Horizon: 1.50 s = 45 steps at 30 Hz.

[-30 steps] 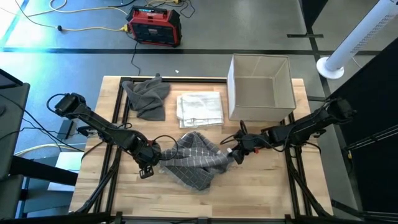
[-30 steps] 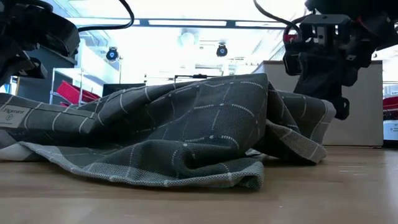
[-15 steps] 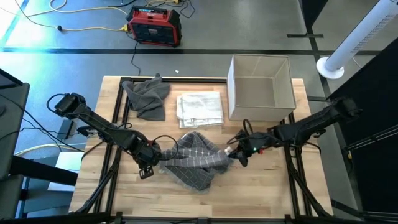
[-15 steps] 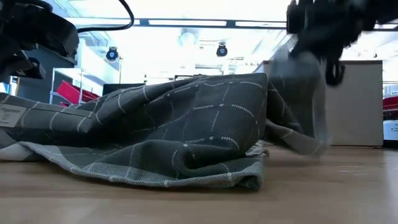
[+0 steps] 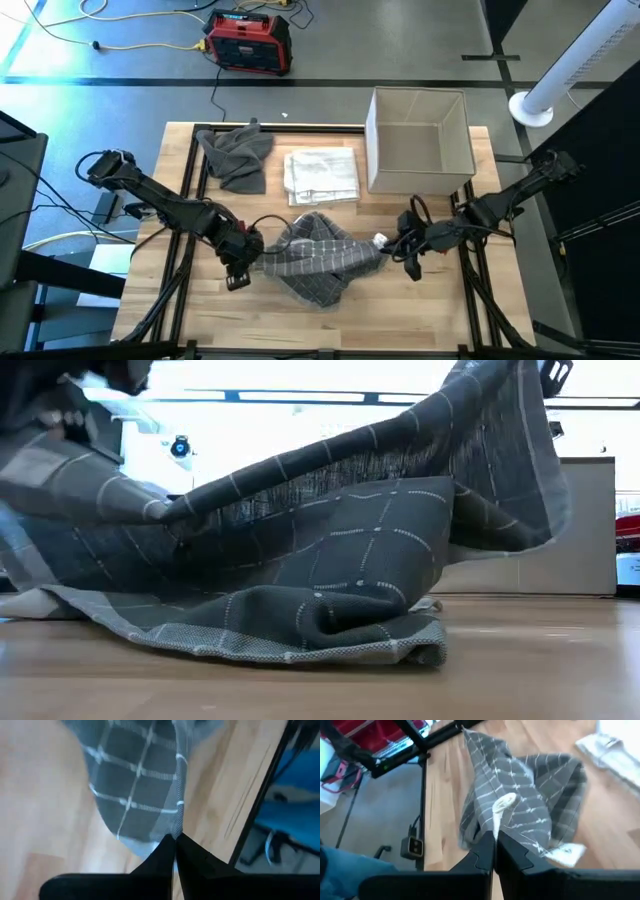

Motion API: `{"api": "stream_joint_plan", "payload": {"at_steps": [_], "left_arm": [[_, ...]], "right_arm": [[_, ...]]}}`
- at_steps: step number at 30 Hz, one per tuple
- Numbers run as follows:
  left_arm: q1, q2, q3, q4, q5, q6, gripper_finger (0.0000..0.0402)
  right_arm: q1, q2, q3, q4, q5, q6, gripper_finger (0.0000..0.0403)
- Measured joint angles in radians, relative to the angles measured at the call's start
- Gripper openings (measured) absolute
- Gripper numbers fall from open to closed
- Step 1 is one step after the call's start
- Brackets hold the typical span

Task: Fold towel
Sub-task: Fold the gray patterned towel

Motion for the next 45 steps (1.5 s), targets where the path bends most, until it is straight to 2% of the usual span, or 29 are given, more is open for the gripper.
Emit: {"api": "stream_joint_plan", "payload": {"at_steps": [6,10,18,22,26,29,33,37,40,45], "left_arm": [[-0.004,-0.048,0.257,-0.232,-0.261,-0.049,0.0000],[-0.010,-0.075,0.397,-0.297,-0.435,-0.027,0.0000],[-0.064,-0.126,0.642,-0.284,-0.726,0.150,0.0000],[-0.091,-0.145,0.770,-0.162,-0.862,0.338,0.0000],[-0.114,-0.158,0.848,0.117,-0.883,0.661,0.0000],[-0.133,-0.161,0.870,0.335,-0.827,0.901,0.0000],[-0.137,-0.157,0.904,0.507,-0.782,1.085,0.0000],[-0.137,-0.159,0.950,0.570,-0.784,1.183,0.0000],[-0.139,-0.155,0.981,0.571,-0.774,1.183,0.0000],[-0.155,-0.124,0.984,0.542,-0.688,1.101,0.0000]], "right_arm": [[0.000,-0.008,0.187,-0.102,0.128,-0.101,0.0000],[0.000,-0.010,0.329,-0.100,0.225,-0.219,0.0000],[0.000,-0.001,0.571,-0.087,0.357,-0.472,0.0000],[0.000,0.021,0.674,-0.010,0.370,-0.620,0.0000],[0.000,0.057,0.784,0.057,0.339,-0.760,0.0000],[0.000,0.101,0.879,0.065,0.326,-0.841,0.0000],[0.000,0.167,1.008,0.064,0.323,-0.961,0.0000],[0.000,0.216,1.131,0.052,0.323,-1.045,0.0000],[0.001,0.235,1.194,0.026,0.311,-1.040,0.0000],[0.019,0.251,1.210,-0.037,0.135,-0.925,0.0000]]}}
